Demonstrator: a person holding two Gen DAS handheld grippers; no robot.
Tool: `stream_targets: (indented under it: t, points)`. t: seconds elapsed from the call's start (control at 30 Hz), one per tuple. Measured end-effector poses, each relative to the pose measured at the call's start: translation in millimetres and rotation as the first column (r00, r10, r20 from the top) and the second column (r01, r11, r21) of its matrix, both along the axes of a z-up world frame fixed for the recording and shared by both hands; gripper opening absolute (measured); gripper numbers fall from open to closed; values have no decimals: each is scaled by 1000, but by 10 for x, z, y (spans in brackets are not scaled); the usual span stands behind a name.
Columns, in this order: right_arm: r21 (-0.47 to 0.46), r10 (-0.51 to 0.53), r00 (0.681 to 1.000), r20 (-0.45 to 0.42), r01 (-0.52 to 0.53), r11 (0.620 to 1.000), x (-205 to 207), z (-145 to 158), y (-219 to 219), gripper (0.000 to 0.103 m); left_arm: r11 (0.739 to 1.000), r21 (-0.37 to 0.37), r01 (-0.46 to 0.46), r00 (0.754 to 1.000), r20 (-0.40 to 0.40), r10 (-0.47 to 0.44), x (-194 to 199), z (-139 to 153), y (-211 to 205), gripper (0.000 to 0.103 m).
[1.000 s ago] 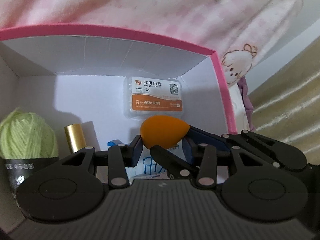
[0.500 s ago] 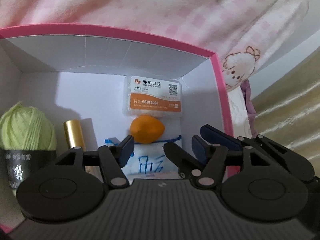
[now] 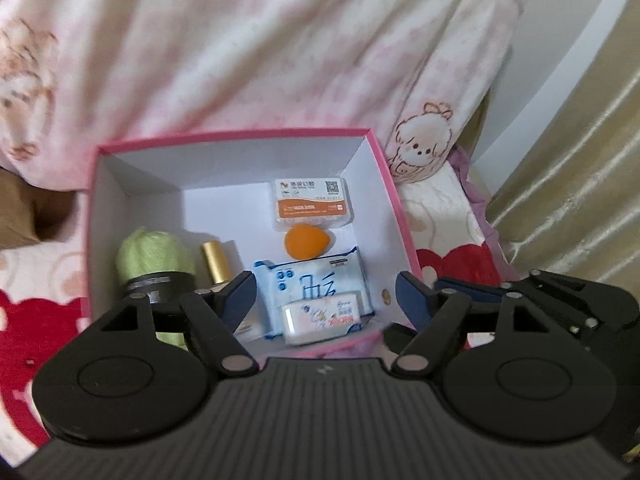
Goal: Organize objects
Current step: 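Withdraw the left tool and move it to the purple plush toy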
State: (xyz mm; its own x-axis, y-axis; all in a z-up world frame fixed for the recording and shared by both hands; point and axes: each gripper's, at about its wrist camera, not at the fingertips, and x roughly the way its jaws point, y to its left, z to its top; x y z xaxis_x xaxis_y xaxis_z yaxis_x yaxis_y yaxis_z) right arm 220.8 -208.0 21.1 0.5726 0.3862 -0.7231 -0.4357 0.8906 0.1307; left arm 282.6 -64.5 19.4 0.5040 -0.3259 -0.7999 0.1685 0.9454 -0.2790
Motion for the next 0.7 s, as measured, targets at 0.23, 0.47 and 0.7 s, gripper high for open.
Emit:
stream_targets:
  t: [0.23,0.47,0.7]
  points:
    - [16,44,999,16,-44,999,-478,284,42,56,998,57,35,999,38,-38,-510,339,215,78]
    - [1,96,994,47,-97,995,-881,486,100,56,993,85,78,996,45,-82,-964,454,359,79]
    - [14,113,992,56,-114,993,-1156,480,73,61,992,85,89,993,64,-95,-1301,396,460,79]
